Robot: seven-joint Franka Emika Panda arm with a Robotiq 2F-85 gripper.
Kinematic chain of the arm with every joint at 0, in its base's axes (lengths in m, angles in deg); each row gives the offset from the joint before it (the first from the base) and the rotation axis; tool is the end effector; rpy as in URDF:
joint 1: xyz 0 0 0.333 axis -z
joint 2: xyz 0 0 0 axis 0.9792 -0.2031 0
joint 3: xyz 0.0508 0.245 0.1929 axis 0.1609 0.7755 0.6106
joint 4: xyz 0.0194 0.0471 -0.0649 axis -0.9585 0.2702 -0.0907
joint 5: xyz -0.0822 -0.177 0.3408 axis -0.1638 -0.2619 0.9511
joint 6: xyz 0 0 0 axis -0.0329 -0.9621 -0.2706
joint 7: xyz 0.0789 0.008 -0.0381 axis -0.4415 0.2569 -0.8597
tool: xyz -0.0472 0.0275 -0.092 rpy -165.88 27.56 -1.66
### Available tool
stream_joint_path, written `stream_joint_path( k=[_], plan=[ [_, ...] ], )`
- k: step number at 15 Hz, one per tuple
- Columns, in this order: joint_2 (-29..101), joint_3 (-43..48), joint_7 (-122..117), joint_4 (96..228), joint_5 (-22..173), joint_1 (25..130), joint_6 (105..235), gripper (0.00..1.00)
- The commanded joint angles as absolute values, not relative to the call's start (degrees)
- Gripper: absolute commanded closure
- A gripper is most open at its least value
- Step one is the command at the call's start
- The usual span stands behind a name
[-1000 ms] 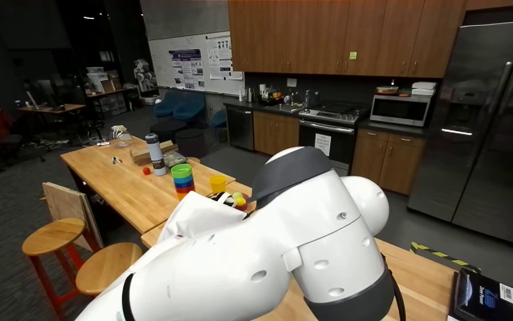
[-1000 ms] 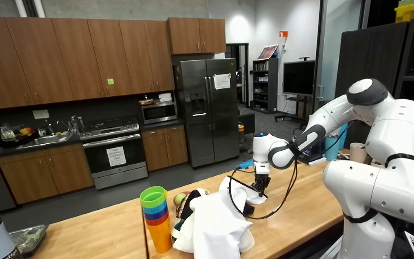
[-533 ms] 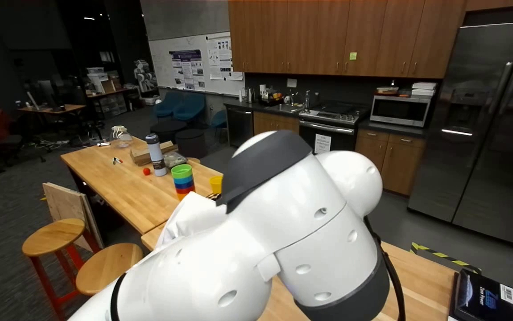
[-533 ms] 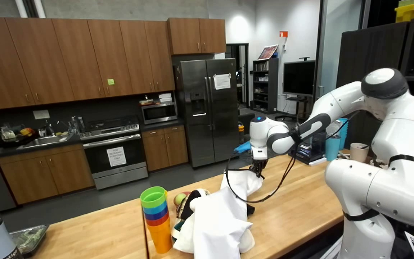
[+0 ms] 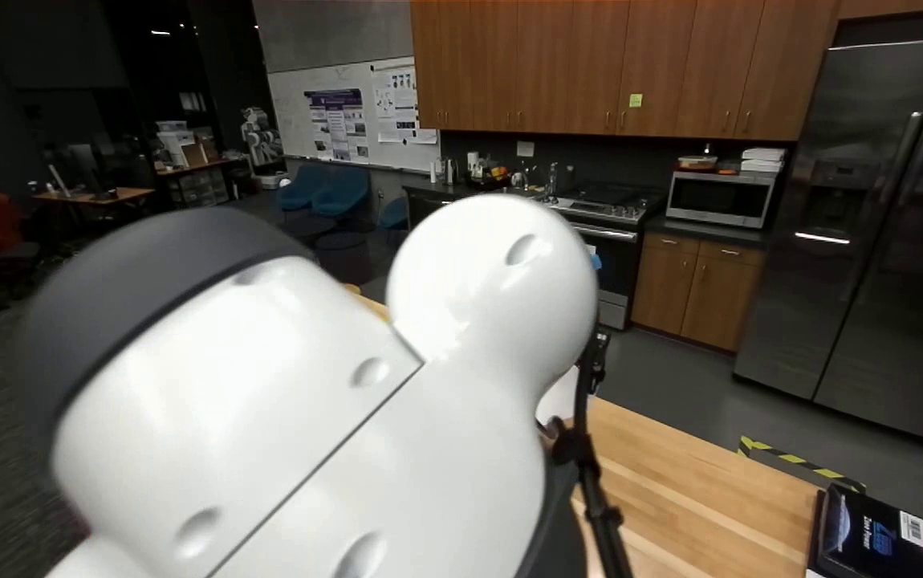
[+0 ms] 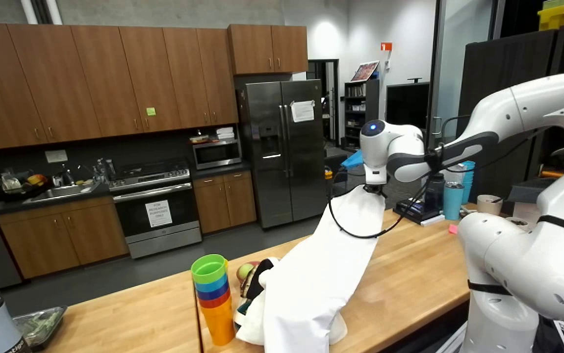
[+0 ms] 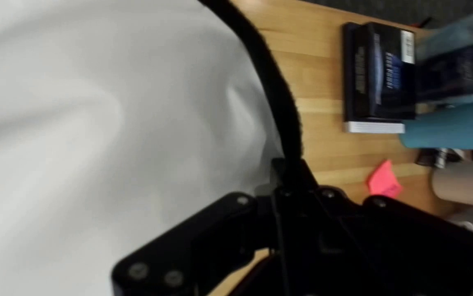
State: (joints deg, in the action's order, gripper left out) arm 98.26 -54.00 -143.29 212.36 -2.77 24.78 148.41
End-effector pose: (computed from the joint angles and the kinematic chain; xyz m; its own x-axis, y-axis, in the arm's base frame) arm 0.4238 -0.1324 0.4194 -0.9213 0.0523 -0.3853 0.2387 0.8583 -0.4542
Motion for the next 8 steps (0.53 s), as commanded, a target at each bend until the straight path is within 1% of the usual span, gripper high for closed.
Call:
stream_joint_path(
  k=[1, 4, 8],
  plan=[
    [105.8, -41.3, -138.8, 220.3, -4.5, 40.5, 139.2, 0.99],
    [110.0, -33.2, -139.1, 225.5, 0.1, 54.1, 133.8, 0.99],
    [114.8, -26.4, -143.8, 230.2, 3.0, 71.5, 136.1, 0.99]
  ],
)
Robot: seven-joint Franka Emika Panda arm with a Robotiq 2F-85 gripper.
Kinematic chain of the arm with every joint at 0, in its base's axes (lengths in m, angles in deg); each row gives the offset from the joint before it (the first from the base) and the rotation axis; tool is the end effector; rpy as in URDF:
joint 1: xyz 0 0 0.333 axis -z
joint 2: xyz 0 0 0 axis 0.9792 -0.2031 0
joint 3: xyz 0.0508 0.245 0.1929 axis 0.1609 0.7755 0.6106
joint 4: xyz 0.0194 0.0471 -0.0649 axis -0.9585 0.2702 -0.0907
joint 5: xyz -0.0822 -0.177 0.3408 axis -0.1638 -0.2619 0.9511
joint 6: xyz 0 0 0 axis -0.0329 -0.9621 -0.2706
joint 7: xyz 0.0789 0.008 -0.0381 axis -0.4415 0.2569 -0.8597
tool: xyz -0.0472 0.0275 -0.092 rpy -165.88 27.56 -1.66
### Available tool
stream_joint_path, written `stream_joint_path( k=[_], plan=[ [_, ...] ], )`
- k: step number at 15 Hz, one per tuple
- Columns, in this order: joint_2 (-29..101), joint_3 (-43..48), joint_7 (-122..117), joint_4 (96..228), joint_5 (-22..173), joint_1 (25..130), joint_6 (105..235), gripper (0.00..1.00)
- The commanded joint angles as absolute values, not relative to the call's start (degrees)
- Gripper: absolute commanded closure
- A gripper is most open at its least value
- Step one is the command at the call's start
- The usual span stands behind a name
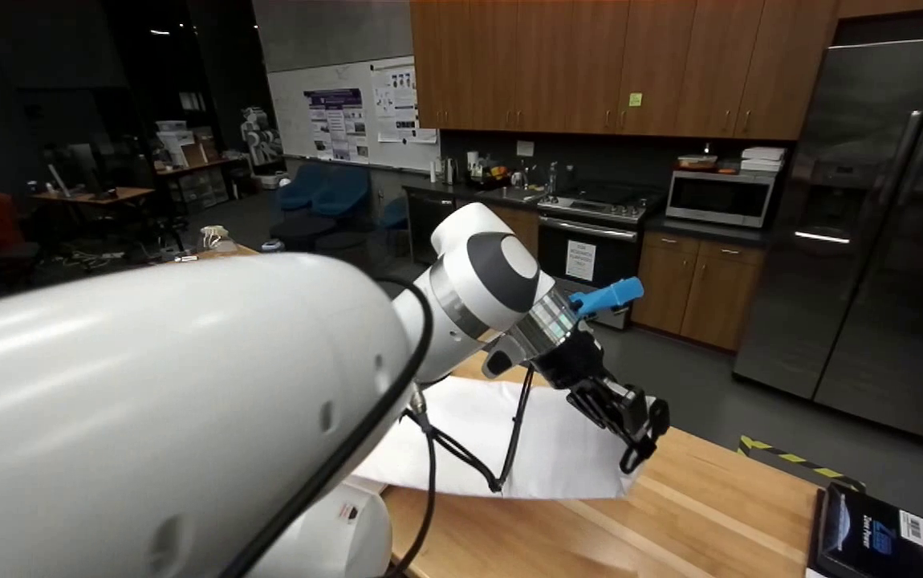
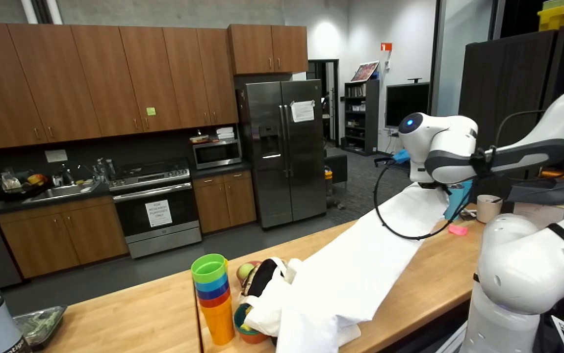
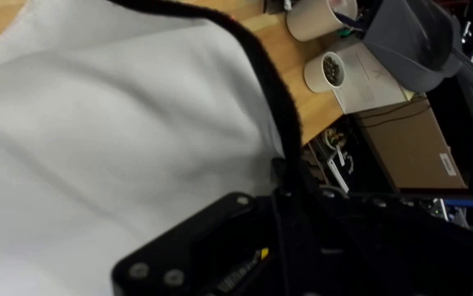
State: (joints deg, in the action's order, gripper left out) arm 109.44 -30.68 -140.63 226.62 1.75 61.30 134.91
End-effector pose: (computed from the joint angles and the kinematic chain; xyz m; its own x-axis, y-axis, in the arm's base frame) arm 0.2749 -0.1976 0.4472 -0.8256 0.3913 -0.4066 0.5638 0.6016 -0.5659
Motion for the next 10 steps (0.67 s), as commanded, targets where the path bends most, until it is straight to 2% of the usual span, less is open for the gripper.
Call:
stream_joint_path(
  k=[1, 2, 3, 7, 10],
  plan=[
    [116.7, -26.3, -145.1, 231.1, 1.7, 74.9, 137.3, 0.99],
    [118.1, -29.3, -146.0, 228.9, -0.7, 73.2, 135.9, 0.99],
    [118.5, -29.2, -147.1, 229.3, -1.2, 79.4, 141.1, 0.99],
    [119.7, -35.9, -145.1, 226.4, -1.5, 87.5, 143.8, 0.99],
    [117.0, -42.1, -145.8, 222.7, -3.8, 88.3, 147.2, 0.99]
  ],
)
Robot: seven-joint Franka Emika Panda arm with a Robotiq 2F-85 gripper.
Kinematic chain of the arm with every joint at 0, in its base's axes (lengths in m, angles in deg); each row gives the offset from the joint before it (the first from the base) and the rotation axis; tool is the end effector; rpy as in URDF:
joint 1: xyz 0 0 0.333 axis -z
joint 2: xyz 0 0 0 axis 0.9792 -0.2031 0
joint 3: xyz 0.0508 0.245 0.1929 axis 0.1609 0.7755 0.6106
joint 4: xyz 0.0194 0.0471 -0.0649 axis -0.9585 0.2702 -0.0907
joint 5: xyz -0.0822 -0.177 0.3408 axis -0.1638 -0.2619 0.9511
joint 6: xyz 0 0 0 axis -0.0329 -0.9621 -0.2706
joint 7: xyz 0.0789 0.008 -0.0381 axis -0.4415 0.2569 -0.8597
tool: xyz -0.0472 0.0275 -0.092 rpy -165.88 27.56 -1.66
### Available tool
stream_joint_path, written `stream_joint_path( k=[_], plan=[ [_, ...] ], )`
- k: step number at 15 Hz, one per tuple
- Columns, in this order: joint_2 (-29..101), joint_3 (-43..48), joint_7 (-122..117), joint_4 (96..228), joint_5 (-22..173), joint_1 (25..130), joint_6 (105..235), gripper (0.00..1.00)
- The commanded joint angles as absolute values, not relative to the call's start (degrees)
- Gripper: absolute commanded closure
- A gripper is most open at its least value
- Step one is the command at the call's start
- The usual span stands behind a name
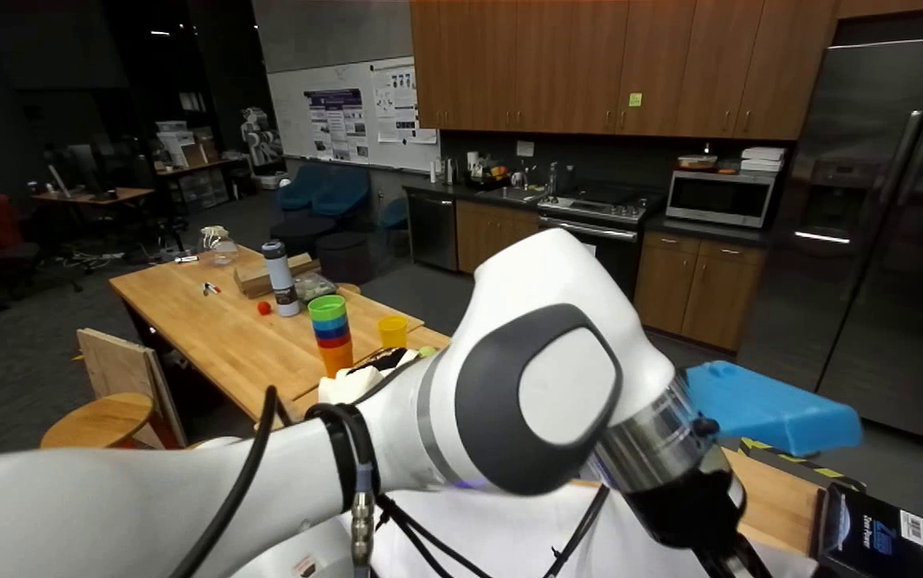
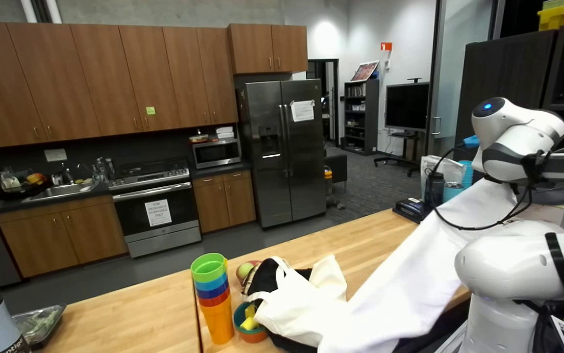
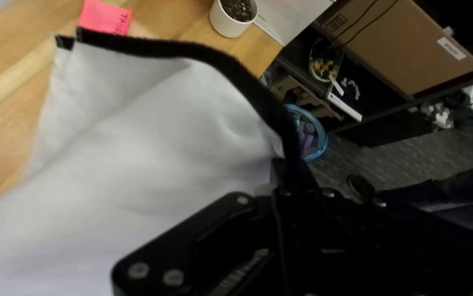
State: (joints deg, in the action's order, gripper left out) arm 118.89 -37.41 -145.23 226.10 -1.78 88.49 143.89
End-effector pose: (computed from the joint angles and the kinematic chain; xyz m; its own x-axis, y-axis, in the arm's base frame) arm 0.1308 -0.3202 0.4678 -0.5311 0.6608 -0.5304 0.8452 0.3688 -0.3869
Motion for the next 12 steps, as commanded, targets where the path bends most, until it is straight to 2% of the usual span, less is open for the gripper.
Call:
stream_joint_path(
  k=[1, 3, 4, 6, 7, 10, 12],
  plan=[
    [118.0, -42.9, -146.5, 223.0, -4.5, 89.7, 147.8, 0.99],
    [117.2, -45.3, -147.5, 221.9, -4.1, 89.0, 148.7, 0.99],
    [117.0, -47.2, -154.1, 220.6, -0.5, 86.7, 148.5, 0.99],
    [120.2, -48.6, -162.7, 222.5, -0.4, 88.6, 150.2, 0.99],
    [121.6, -52.7, -156.4, 222.8, -5.7, 78.5, 146.7, 0.99],
    [123.9, -56.2, -156.3, 225.5, -7.5, 73.4, 147.0, 0.99],
    [123.0, -56.5, -156.0, 224.9, -5.4, 65.7, 146.0, 0.99]
  ],
)
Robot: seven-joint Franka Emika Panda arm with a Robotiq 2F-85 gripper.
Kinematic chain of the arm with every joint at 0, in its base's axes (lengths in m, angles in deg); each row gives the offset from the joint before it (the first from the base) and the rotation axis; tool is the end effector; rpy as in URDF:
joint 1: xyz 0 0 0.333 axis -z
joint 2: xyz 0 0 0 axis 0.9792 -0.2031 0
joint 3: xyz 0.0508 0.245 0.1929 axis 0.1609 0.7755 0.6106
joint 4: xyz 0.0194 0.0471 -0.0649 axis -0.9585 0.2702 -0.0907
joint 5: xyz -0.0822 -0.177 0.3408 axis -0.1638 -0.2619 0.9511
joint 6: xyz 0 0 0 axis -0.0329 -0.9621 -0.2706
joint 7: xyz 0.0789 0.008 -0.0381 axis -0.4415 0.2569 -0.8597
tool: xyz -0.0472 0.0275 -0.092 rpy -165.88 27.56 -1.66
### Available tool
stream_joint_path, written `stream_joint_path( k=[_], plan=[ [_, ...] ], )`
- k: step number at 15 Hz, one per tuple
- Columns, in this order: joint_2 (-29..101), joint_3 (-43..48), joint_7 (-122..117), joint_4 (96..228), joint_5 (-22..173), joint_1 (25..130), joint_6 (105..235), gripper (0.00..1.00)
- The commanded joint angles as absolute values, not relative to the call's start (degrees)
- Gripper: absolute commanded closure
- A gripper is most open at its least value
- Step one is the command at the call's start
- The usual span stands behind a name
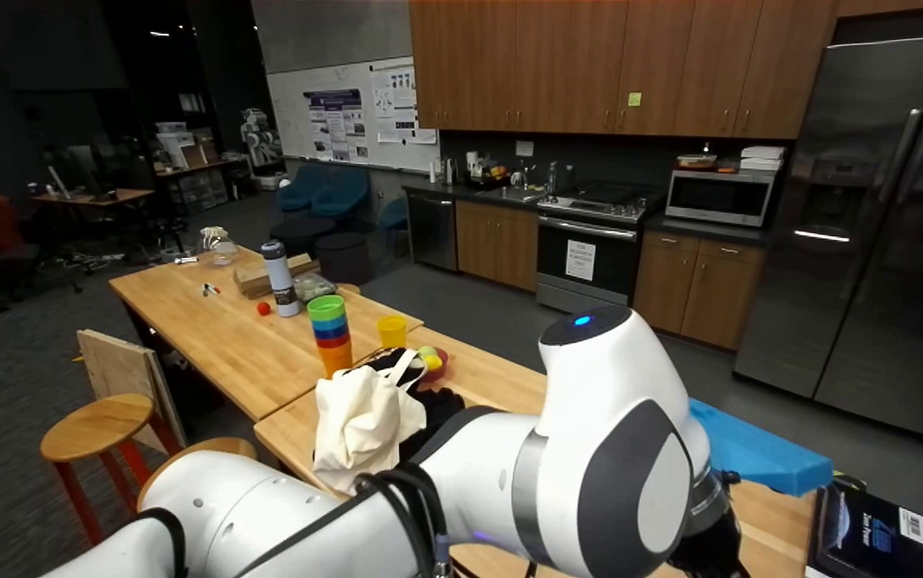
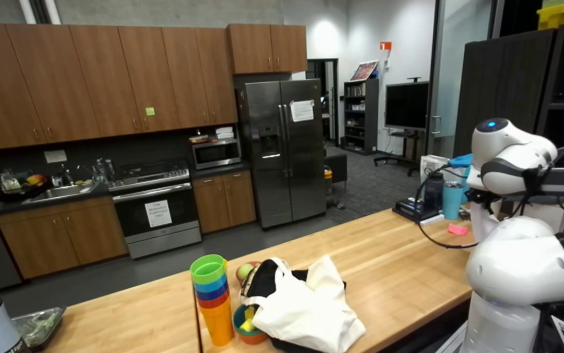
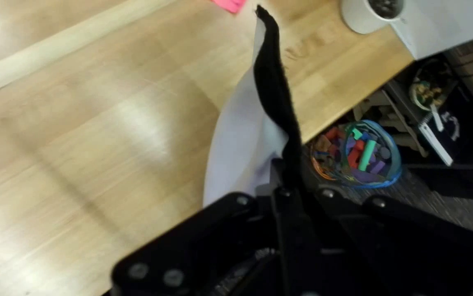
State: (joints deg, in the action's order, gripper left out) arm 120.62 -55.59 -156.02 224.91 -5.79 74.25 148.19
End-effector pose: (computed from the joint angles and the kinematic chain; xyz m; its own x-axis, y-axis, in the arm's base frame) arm 0.1707 -0.3387 0.3947 -0.7324 0.5516 -0.3991 0.6725 0.6779 -0.2970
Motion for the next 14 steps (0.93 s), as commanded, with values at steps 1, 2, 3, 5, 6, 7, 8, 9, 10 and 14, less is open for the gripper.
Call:
stream_joint_path(
  k=[1, 2, 3, 5, 6, 7, 8, 9, 10, 14],
  plan=[
    [125.1, -55.9, -156.0, 226.8, -4.8, 63.6, 144.3, 0.99],
    [127.2, -54.4, -155.9, 228.8, -3.1, 62.0, 142.1, 0.99],
    [126.9, -52.9, -155.8, 227.5, -0.2, 58.5, 140.0, 0.99],
    [128.1, -47.8, -157.5, 225.8, 10.3, 56.1, 133.7, 0.99],
    [129.7, -44.0, -157.1, 226.5, 14.5, 57.3, 131.0, 0.99],
    [130.9, -41.6, -157.1, 224.6, 16.2, 55.5, 128.2, 0.99],
    [129.8, -39.2, -156.7, 221.8, 17.9, 53.2, 127.3, 0.99],
    [130.9, -36.6, -155.8, 220.4, 19.2, 51.9, 125.5, 0.99],
    [131.4, -33.0, -155.8, 219.3, 20.9, 52.7, 125.2, 0.99],
    [122.8, -24.3, -155.1, 210.0, 25.6, 51.8, 131.8, 0.99]
  ],
)
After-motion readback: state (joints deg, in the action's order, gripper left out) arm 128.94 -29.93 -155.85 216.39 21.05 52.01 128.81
